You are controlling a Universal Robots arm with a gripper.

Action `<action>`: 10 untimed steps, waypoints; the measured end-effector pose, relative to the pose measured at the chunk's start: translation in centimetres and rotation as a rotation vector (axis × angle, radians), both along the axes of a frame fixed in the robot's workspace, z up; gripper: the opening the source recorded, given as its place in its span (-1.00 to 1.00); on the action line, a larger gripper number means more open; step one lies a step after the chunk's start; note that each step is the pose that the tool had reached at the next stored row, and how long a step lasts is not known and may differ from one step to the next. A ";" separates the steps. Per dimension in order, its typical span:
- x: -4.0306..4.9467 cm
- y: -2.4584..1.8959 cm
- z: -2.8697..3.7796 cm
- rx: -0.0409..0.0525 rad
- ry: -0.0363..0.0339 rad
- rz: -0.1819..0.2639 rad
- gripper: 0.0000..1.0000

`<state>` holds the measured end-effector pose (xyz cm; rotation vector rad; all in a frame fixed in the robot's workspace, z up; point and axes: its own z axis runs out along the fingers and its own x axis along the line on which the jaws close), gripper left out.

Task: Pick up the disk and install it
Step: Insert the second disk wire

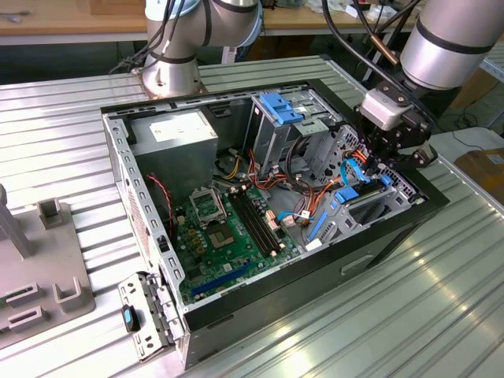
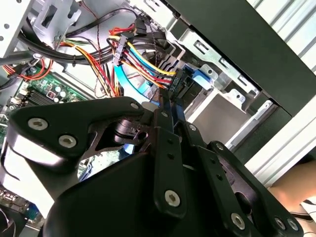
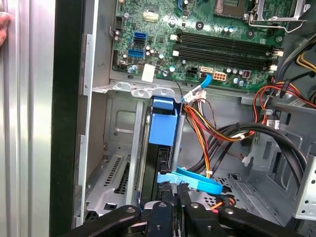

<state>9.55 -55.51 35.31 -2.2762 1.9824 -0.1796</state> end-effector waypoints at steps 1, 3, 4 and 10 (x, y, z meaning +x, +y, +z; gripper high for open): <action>-0.10 -0.11 -0.02 0.0002 -0.0001 -0.002 -0.68; -0.12 -0.13 -0.03 0.0001 -0.0001 -0.026 -0.68; -0.11 -0.13 -0.04 0.0002 -0.0001 -0.042 -0.68; -0.12 -0.13 -0.05 0.0000 -0.0001 -0.095 -0.68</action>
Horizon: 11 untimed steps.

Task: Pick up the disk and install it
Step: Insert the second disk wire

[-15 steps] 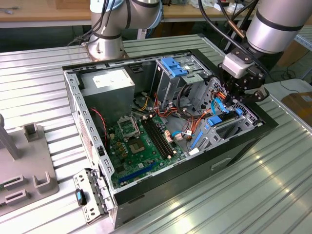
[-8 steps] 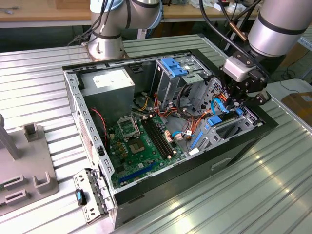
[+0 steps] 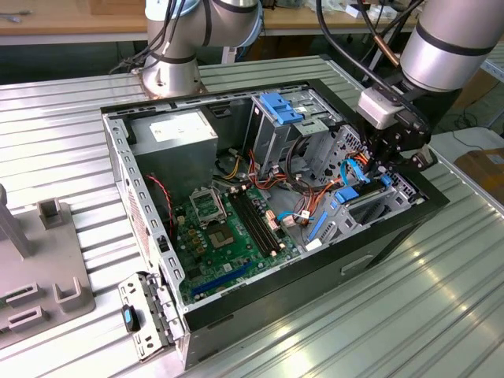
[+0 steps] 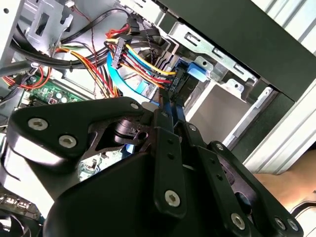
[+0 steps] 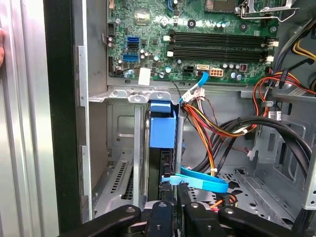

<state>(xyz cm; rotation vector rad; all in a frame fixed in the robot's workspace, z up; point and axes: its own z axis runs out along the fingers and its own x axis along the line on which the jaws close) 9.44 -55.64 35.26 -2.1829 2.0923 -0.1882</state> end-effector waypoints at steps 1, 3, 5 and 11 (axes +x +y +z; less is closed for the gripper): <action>-0.14 -0.12 -0.04 0.0000 -0.0004 0.000 -0.68; -0.33 -0.31 -0.09 0.0000 -0.0009 -0.001 -0.68; -0.46 -0.47 -0.12 0.0001 -0.0012 -0.002 -0.68; -0.74 -0.68 -0.45 0.0099 -0.0148 -0.002 -0.68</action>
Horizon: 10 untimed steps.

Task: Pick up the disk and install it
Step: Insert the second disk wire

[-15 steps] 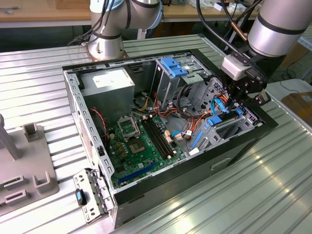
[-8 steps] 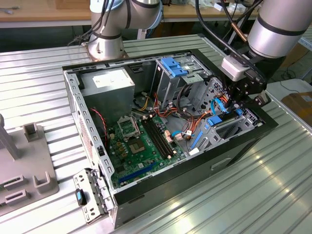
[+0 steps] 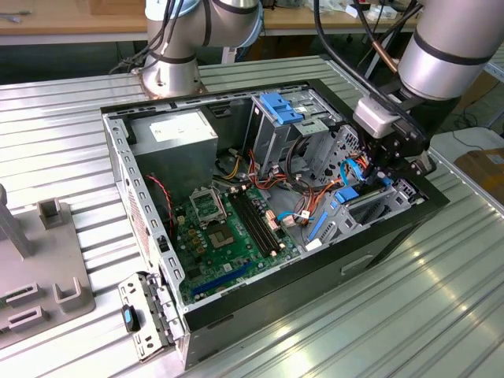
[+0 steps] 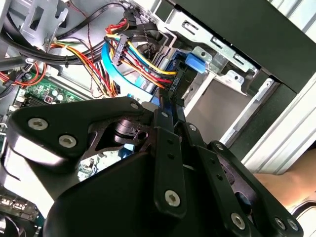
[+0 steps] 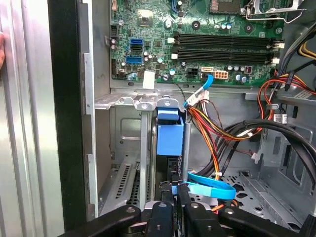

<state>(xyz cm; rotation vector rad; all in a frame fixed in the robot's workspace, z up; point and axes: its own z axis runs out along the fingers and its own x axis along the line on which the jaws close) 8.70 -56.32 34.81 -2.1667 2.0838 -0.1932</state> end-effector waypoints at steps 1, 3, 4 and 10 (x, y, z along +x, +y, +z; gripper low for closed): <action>-0.01 0.00 -0.02 0.0077 -0.0005 0.000 -0.68; -0.06 0.01 -0.01 0.0122 -0.0005 -0.005 -0.68; -0.06 0.01 -0.04 0.0128 -0.0005 -0.018 -0.68; -0.10 0.00 -0.08 0.0124 -0.0008 -0.058 -0.68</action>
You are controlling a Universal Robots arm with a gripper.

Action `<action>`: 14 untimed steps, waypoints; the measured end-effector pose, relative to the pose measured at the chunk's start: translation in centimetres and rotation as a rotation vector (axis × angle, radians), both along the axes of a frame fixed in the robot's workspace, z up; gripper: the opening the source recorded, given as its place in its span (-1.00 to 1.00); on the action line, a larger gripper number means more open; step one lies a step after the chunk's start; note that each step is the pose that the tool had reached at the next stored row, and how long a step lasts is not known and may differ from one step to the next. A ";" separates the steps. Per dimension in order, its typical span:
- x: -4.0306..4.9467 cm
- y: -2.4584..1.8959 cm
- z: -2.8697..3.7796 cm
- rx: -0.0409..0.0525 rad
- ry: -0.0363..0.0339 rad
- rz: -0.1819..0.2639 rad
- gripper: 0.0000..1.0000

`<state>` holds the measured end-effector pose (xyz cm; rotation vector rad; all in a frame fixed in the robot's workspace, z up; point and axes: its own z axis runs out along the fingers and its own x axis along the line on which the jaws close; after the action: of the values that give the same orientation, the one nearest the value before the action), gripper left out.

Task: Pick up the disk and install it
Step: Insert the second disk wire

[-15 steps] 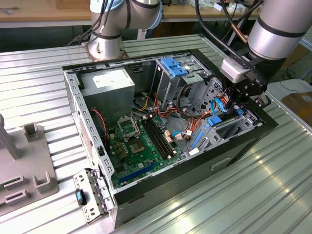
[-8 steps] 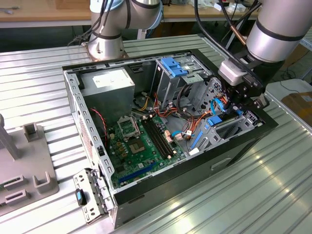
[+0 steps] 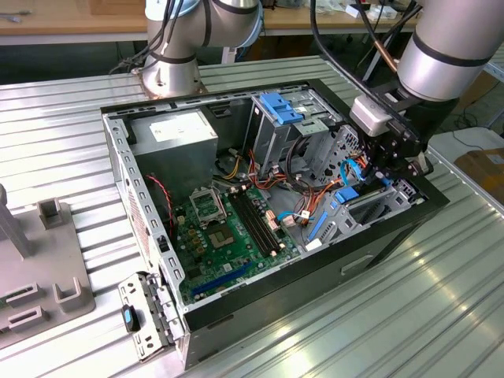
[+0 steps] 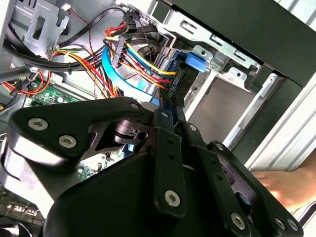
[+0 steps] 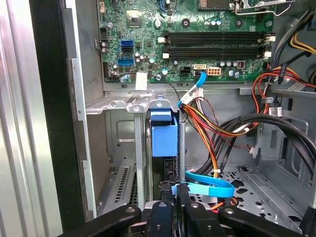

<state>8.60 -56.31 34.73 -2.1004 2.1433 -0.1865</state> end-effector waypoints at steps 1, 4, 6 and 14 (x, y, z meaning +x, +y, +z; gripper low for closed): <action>0.00 0.00 -0.10 0.0004 0.0000 -0.001 -0.68; -0.02 0.00 -0.23 0.0003 -0.0001 -0.004 -0.68; -0.20 0.00 -0.25 0.0038 0.0000 -0.005 -0.68; -0.25 -0.04 -0.50 0.0061 0.0000 -0.014 -0.68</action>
<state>8.35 -56.35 34.23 -2.0828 2.1561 -0.1811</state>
